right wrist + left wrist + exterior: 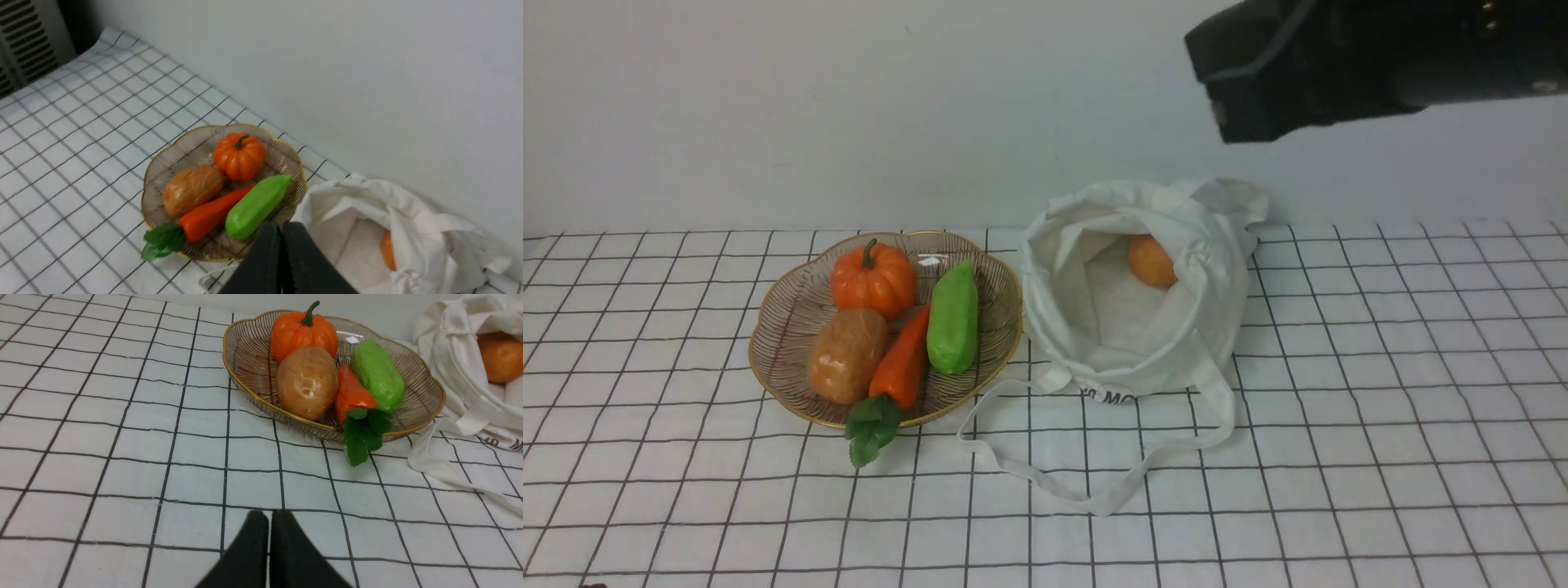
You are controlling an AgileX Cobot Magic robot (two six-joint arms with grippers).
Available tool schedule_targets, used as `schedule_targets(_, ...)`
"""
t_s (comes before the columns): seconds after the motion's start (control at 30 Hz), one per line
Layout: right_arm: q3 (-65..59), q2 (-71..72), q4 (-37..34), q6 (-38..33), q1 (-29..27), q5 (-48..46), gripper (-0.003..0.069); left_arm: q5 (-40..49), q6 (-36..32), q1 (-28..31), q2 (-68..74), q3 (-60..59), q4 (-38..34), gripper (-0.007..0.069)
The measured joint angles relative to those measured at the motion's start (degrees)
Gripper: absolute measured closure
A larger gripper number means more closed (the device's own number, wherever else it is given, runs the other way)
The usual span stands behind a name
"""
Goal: Take vegetables from bag on white checkered tablecloth place on plate.
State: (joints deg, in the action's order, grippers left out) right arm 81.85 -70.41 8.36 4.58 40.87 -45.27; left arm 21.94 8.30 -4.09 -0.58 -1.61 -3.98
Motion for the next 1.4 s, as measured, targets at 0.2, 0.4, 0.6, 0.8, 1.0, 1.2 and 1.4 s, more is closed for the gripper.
schedule_targets(0.2,-9.6,7.2,1.6,4.5,-9.3,7.0,0.0673,0.0,0.0,0.0,0.0,0.0,0.0,0.0632)
schedule_targets(0.4,-20.2,16.2,1.6,5.4,-19.5,9.1,0.0673,0.0,-0.1,0.0,0.0,0.0,0.0,0.0632)
schedule_targets(0.6,-31.7,28.1,1.6,5.8,-27.2,13.2,0.0673,0.0,-0.1,0.0,0.0,0.0,0.0,0.0632)
schedule_targets(0.8,-43.3,41.2,1.8,8.3,-35.1,19.1,0.0673,0.0,-0.1,0.0,0.0,0.0,0.0,0.0632)
schedule_targets(1.0,-54.8,53.6,1.9,8.4,-38.9,20.8,0.0673,0.0,-0.1,0.0,0.0,0.0,0.0,0.0632)
schedule_targets(1.2,-63.0,61.9,2.0,8.4,-39.0,20.8,0.0673,0.0,-0.1,0.0,0.0,0.0,0.0,0.0632)
schedule_targets(1.4,-65.8,63.1,2.0,8.4,-39.1,20.6,0.0673,0.0,-0.1,0.0,0.0,0.0,0.0,0.0632)
